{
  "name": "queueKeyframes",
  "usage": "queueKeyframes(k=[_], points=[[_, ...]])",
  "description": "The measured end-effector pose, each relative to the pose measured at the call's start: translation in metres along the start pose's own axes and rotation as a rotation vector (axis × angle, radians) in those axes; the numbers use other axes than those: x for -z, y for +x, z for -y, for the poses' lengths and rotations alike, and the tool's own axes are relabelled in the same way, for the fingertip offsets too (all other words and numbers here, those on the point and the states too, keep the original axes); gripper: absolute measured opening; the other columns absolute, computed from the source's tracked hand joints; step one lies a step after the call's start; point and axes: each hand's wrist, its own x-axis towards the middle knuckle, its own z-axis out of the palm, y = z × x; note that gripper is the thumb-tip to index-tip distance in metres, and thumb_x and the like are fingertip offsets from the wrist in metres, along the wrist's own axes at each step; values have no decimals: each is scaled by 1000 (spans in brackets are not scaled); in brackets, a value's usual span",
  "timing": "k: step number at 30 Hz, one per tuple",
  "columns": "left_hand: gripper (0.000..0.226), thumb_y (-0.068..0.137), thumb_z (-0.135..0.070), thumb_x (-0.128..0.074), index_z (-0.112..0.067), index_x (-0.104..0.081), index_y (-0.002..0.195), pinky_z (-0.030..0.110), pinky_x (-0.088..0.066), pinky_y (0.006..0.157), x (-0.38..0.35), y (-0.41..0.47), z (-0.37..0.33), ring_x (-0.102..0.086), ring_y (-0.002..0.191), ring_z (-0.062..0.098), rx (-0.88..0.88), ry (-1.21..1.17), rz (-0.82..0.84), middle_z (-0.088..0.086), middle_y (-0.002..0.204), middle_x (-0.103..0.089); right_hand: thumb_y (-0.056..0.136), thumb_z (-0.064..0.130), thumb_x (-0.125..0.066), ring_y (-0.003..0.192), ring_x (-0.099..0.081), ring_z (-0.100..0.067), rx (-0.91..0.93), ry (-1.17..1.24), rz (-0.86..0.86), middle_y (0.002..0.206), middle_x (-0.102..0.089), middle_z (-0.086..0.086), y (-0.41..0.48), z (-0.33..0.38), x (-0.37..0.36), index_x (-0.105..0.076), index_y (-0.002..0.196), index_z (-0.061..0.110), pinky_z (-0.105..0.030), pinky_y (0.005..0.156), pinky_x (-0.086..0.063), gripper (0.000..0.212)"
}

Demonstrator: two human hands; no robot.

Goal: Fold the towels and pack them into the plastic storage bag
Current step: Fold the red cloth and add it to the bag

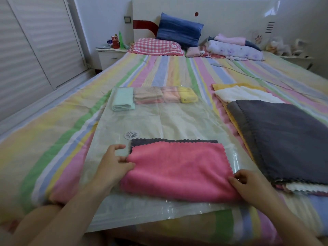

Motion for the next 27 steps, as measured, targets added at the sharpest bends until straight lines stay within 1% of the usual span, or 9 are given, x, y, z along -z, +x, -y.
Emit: queueKeyframes(k=[3, 5, 7, 9, 13, 17, 21, 23, 27], points=[[56, 75, -13, -75, -28, -45, 119, 31, -46, 68, 7, 0, 7, -62, 78, 14, -153, 380, -60, 0, 86, -64, 85, 36, -66, 65, -56, -4, -19, -37, 28, 69, -62, 12, 5, 4, 3, -60, 71, 31, -24, 56, -39, 17], [49, 75, -27, -78, -27, -46, 113, 32, -50, 72, 8, 5, 9, -63, 77, 12, -90, 506, 20, -3, 84, -64, 85, 43, -64, 68, -58, -7, -33, -34, 50, 72, -64, 12, 13, 9, 5, -62, 76, 30, -26, 59, -41, 16], [50, 74, -36, -80, -17, -52, 111, 34, -53, 75, 5, 14, 6, -64, 81, 15, -6, 355, 70, 0, 92, -66, 87, 49, -60, 69, -58, -9, -58, -22, 76, 77, -65, 8, 24, 18, 9, -63, 80, 28, -26, 59, -41, 22], [46, 77, -32, -79, -12, -55, 111, 30, -49, 62, -1, 25, -3, -62, 75, 14, 38, 137, 36, 6, 97, -67, 88, 51, -58, 65, -61, -16, -86, 6, 98, 75, -67, 0, 39, 26, 11, -65, 78, 22, -27, 59, -44, 31], [48, 76, -28, -80, -14, -53, 114, 29, -46, 57, -14, 45, -16, -60, 74, 19, 80, -49, -40, 11, 105, -65, 89, 40, -60, 52, -56, -26, -147, 182, 79, 63, -63, -18, 68, 41, 9, -68, 84, -10, -28, 54, -40, 51], [66, 72, -29, -82, -16, -46, 125, 37, -51, 86, -19, 49, -21, -61, 102, 27, 55, 185, -66, 7, 118, -58, 88, 40, -62, 60, -63, -23, -122, 113, 55, 78, -72, -12, 86, 48, 3, -72, 89, 5, -32, 62, -52, 36], [55, 81, -25, -76, -11, -47, 126, 30, -46, 79, -17, 44, -21, -55, 84, 15, 38, 248, 9, -5, 94, -53, 88, 41, -62, 74, -65, -21, -109, 48, -12, 86, -68, 2, 97, 45, -6, -66, 92, 20, -37, 72, -56, 22], [53, 82, -14, -73, -22, -48, 127, 37, -52, 83, -13, 43, -16, -61, 87, 19, -27, 149, 55, -4, 105, -59, 87, 39, -63, 84, -65, -22, -101, 55, -49, 92, -69, 1, 100, 43, -11, -66, 95, 21, -38, 78, -54, 20], [37, 84, 3, -63, -31, -62, 97, 41, -53, 93, -9, 45, -12, -65, 103, 15, -301, 69, 74, -3, 109, -68, 87, 37, -64, 92, -64, -25, -102, 120, -78, 96, -71, -3, 107, 42, -18, -69, 97, 17, -42, 83, -52, 23]])
